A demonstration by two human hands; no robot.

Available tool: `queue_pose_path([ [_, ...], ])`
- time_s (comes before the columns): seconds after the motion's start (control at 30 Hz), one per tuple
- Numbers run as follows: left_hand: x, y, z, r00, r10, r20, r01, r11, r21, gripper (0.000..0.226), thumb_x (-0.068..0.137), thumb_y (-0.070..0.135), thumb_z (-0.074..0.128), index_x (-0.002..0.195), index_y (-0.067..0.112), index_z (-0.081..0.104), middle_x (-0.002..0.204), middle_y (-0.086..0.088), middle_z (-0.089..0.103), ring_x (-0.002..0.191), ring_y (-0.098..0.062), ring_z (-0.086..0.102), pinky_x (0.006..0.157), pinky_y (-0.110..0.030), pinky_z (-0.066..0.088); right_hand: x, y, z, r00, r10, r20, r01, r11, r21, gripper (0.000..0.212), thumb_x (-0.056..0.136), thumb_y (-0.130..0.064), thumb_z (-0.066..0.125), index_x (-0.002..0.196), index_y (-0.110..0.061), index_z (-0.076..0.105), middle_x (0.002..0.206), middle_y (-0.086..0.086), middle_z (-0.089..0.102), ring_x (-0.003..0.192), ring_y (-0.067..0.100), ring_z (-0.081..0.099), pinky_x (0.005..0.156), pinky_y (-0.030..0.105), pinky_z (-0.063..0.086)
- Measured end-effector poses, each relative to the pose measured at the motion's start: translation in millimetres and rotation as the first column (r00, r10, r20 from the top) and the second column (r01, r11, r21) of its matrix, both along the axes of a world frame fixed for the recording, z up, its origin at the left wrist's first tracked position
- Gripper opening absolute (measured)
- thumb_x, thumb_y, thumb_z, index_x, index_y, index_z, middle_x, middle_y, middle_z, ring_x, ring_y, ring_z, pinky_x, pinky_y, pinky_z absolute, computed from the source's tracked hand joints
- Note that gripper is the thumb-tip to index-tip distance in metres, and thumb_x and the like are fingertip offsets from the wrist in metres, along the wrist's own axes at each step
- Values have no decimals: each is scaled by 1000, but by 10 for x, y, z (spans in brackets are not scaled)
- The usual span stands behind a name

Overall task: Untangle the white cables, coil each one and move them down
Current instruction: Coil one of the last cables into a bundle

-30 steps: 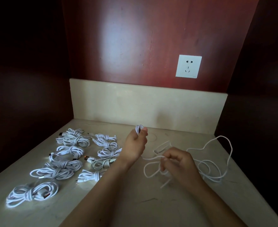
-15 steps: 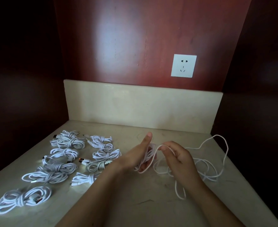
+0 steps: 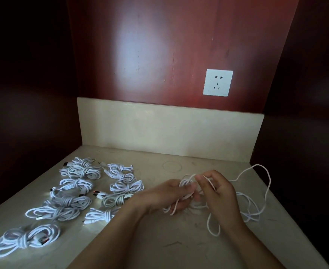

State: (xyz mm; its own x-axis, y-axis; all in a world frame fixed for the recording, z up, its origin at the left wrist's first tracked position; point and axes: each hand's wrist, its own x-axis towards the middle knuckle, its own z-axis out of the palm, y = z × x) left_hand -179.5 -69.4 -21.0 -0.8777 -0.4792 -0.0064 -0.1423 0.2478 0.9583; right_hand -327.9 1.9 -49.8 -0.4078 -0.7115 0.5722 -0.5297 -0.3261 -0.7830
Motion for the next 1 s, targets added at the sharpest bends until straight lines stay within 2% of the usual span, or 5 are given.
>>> queue_pose_path([
  [0.13, -66, 12, -14, 990, 86, -116, -79, 995, 66, 53, 105, 40, 30, 69, 25, 66, 44, 4, 42, 37, -10, 34, 40, -21, 25, -14, 30, -26, 1000, -17, 15, 17, 1000, 25, 21, 92, -42, 63, 86, -25, 54, 51, 0, 54, 44, 10, 45, 50, 29, 36],
  [0.37, -143, -171, -76, 852, 429, -301, -365, 897, 248, 48, 104, 40, 30, 99, 14, 69, 51, 0, 50, 35, -10, 39, 38, -18, 27, -11, 35, -70, 938, -95, -335, 128, 989, 79, 11, 93, -40, 60, 85, -37, 52, 63, -12, 58, 56, 7, 54, 55, 33, 44],
  [0.6, -136, -237, -6, 794, 510, -331, -274, 786, 554, 52, 103, 46, 25, 97, 15, 67, 91, 3, 75, 82, -12, 65, 72, -27, 48, 14, -11, -98, 782, -96, -615, 177, 981, 73, 32, 92, -50, 40, 88, -31, 66, 80, -11, 65, 72, 6, 60, 61, 29, 48],
  [0.77, -100, -239, 97, 608, 651, -454, -48, 601, 798, 43, 102, 46, 32, 75, 16, 47, 50, 6, 43, 40, -9, 43, 49, -21, 41, -37, -53, -160, 695, -18, -719, 176, 974, 146, 44, 89, -55, 38, 68, -24, 61, 70, -7, 52, 68, 11, 54, 58, 29, 40],
  [1.0, 62, -387, 72, 506, 754, -419, -456, 646, 612, 35, 104, 39, 36, 77, 19, 46, 55, 6, 33, 37, -9, 29, 40, -16, 26, -112, -62, -117, 739, -15, -673, 95, 992, 83, 40, 90, -53, 46, 74, -23, 66, 76, -8, 61, 78, 14, 58, 75, 38, 42],
])
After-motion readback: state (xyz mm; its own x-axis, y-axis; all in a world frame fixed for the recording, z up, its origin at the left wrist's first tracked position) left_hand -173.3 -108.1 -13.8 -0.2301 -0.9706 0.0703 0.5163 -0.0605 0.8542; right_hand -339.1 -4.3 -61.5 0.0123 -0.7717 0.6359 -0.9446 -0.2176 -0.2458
